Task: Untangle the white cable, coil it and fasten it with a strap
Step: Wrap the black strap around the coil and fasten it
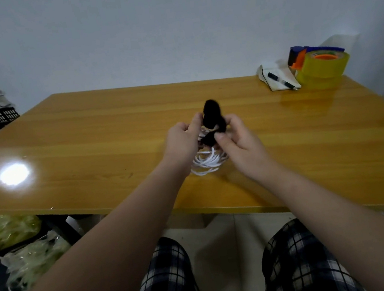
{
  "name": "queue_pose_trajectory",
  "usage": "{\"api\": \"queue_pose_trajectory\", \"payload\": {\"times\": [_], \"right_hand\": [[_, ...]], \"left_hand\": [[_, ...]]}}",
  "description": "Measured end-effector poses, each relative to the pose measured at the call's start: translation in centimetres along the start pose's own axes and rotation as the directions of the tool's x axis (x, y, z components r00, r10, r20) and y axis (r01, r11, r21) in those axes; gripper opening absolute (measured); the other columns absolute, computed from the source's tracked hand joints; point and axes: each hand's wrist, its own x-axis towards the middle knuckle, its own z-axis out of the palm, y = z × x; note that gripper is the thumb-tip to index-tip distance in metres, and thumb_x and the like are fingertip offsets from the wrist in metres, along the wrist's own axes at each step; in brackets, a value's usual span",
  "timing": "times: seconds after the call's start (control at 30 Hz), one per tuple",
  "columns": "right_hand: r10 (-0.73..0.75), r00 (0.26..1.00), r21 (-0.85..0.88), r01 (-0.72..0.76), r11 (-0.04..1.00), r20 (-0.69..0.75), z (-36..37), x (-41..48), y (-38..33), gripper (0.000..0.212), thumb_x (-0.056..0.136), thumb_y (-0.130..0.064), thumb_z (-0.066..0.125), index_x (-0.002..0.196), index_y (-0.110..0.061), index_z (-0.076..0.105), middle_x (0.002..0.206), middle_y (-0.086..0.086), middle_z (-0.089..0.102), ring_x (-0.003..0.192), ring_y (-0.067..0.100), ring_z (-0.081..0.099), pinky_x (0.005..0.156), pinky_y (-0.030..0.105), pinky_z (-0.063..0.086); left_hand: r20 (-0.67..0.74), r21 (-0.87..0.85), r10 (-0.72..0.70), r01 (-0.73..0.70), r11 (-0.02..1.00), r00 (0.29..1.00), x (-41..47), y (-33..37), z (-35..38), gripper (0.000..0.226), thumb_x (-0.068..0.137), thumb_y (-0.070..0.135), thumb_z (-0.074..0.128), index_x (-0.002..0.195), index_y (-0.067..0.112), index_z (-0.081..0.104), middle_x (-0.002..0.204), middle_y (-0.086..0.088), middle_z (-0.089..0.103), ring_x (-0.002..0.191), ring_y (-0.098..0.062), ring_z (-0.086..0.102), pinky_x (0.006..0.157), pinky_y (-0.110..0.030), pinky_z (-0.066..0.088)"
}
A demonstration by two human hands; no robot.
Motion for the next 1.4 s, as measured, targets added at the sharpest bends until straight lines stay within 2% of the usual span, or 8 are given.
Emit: {"api": "queue_pose_trajectory", "payload": {"times": [0.1,0.2,0.37,0.53,0.73,0.9,1.1,1.4], "right_hand": [[0.042,0.976,0.145,-0.011,0.989,-0.213,-0.3,0.6,-0.4,0.020,0.098,-0.006,0.041,0.099,-0.026,0.044,0.091,0.000,0.065,0.074,0.004,0.066,0.069,0.022,0.054],[0.042,0.985,0.165,-0.014,0.986,-0.166,-0.9,1.0,-0.6,0.023,0.095,0.001,0.045,0.098,-0.022,0.049,0.095,-0.001,0.065,0.077,0.003,0.066,0.070,0.019,0.054],[-0.111,0.994,-0.369,0.102,0.924,-0.004,-1.1,0.6,-0.1,0.013,0.083,-0.002,0.065,0.094,-0.009,0.063,0.084,-0.002,0.062,0.080,0.010,0.057,0.074,0.026,0.045],[0.108,0.987,-0.417,-0.049,0.908,0.119,-1.3,1.3,-0.7,0.011,0.079,-0.003,0.070,0.083,-0.002,0.059,0.078,0.011,0.065,0.079,0.027,0.063,0.072,0.038,0.049],[0.127,0.981,0.089,-0.115,0.989,-0.149,-1.3,1.7,-2.3,0.015,0.081,0.002,0.066,0.086,-0.011,0.060,0.070,0.003,0.066,0.069,0.013,0.065,0.067,0.026,0.054],[0.010,0.999,-0.437,-0.029,0.899,-0.046,-0.8,1.3,-1.6,0.008,0.083,-0.007,0.065,0.087,-0.009,0.058,0.075,-0.001,0.058,0.071,0.021,0.056,0.064,0.032,0.046],[-0.127,0.989,-0.630,0.053,0.775,-0.072,-0.5,1.2,-0.3,0.009,0.084,-0.006,0.062,0.090,-0.007,0.056,0.086,0.003,0.054,0.079,0.023,0.053,0.062,0.026,0.034],[0.238,0.969,-0.466,-0.183,0.866,0.062,-2.5,2.5,-0.4,0.068,0.076,-0.019,0.076,0.132,-0.019,0.039,0.113,-0.004,0.050,0.096,0.013,0.051,0.074,0.025,0.039]], "left_hand": [[0.023,-0.018,0.057,-0.056,0.998,0.998,-0.2,0.2,-0.1,0.036,0.096,0.044,0.048,0.084,0.010,0.048,0.073,-0.003,0.049,0.060,-0.009,0.046,0.055,-0.025,0.039],[0.062,-0.004,0.145,-0.145,0.989,0.988,-0.3,-0.2,-0.5,0.038,0.097,0.040,0.048,0.069,0.016,0.035,0.061,0.002,0.032,0.043,-0.002,0.032,0.042,-0.017,0.028],[-0.004,-0.012,0.189,-0.189,0.982,0.982,-0.3,-0.2,-0.4,0.033,0.097,0.036,0.050,0.071,0.016,0.041,0.067,0.003,0.046,0.054,-0.002,0.045,0.053,-0.018,0.035],[-0.011,0.124,0.203,-0.200,0.972,0.979,-0.6,-0.7,0.1,0.033,0.096,0.039,0.049,0.070,0.020,0.041,0.066,0.005,0.048,0.056,-0.004,0.045,0.048,-0.016,0.033],[-0.011,0.196,0.175,-0.169,0.966,0.985,0.0,0.7,0.6,0.032,0.097,0.039,0.047,0.073,0.020,0.037,0.071,0.002,0.051,0.062,-0.013,0.047,0.046,-0.015,0.034],[-0.015,0.094,0.088,-0.087,0.992,0.996,-0.2,0.8,1.0,0.034,0.097,0.044,0.044,0.075,0.019,0.040,0.074,0.000,0.053,0.068,-0.014,0.050,0.057,-0.028,0.038],[0.027,0.153,0.073,-0.076,0.985,0.997,-0.6,1.2,1.2,0.037,0.097,0.045,0.043,0.073,0.018,0.037,0.065,0.003,0.042,0.056,-0.012,0.037,0.050,-0.028,0.028],[0.132,0.180,0.092,-0.115,0.977,0.987,-1.0,0.9,1.4,0.030,0.097,0.042,0.045,0.078,0.018,0.042,0.065,0.001,0.044,0.057,-0.015,0.040,0.052,-0.031,0.030]]}}
